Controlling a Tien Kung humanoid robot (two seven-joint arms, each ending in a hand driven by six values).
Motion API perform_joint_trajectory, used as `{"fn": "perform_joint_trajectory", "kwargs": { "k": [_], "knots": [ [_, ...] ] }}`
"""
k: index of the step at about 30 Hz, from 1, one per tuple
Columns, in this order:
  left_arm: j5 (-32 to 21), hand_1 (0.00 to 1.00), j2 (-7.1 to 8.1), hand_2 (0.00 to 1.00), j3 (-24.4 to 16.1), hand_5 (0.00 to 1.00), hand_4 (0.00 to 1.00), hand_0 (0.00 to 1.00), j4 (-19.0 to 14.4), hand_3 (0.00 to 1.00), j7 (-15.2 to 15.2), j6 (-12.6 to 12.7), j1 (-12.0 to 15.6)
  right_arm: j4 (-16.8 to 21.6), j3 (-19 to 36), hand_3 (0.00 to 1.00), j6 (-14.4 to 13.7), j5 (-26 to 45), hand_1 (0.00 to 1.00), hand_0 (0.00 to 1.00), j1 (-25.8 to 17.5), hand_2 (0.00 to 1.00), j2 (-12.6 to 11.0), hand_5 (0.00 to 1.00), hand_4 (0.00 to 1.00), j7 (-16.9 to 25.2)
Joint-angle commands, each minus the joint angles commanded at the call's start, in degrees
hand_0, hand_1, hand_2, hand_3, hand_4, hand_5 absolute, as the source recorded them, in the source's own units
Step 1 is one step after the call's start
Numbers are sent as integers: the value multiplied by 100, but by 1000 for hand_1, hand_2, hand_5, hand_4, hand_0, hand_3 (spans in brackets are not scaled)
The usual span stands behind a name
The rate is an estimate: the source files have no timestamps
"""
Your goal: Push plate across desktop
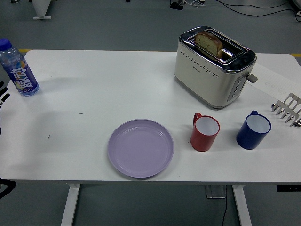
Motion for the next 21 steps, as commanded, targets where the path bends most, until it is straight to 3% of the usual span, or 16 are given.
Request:
{"fn": "perform_joint_trajectory", "kwargs": {
  "k": [4, 9, 13, 21],
  "knots": [
    [-261, 798, 31, 813, -107, 998, 619, 775, -16, 809, 285, -254, 22, 0, 2, 605, 3, -5, 609, 638, -5, 666, 1, 114, 193, -4],
    [-516, 806, 21, 816, -141, 998, 623, 778, -98, 808, 535, -398, 35, 0, 13, 605, 7, -23, 609, 638, -20, 666, 5, 115, 192, -14],
    [-671, 806, -5, 816, -167, 998, 623, 778, -145, 808, 802, -409, 40, 0, 18, 605, 10, -36, 609, 638, -36, 666, 7, 115, 192, -22],
    [-816, 824, -8, 850, -219, 998, 628, 795, -158, 872, 1061, -336, 50, 0, 6, 605, 2, -16, 609, 639, -52, 666, 10, 114, 191, -31]
  ]
}}
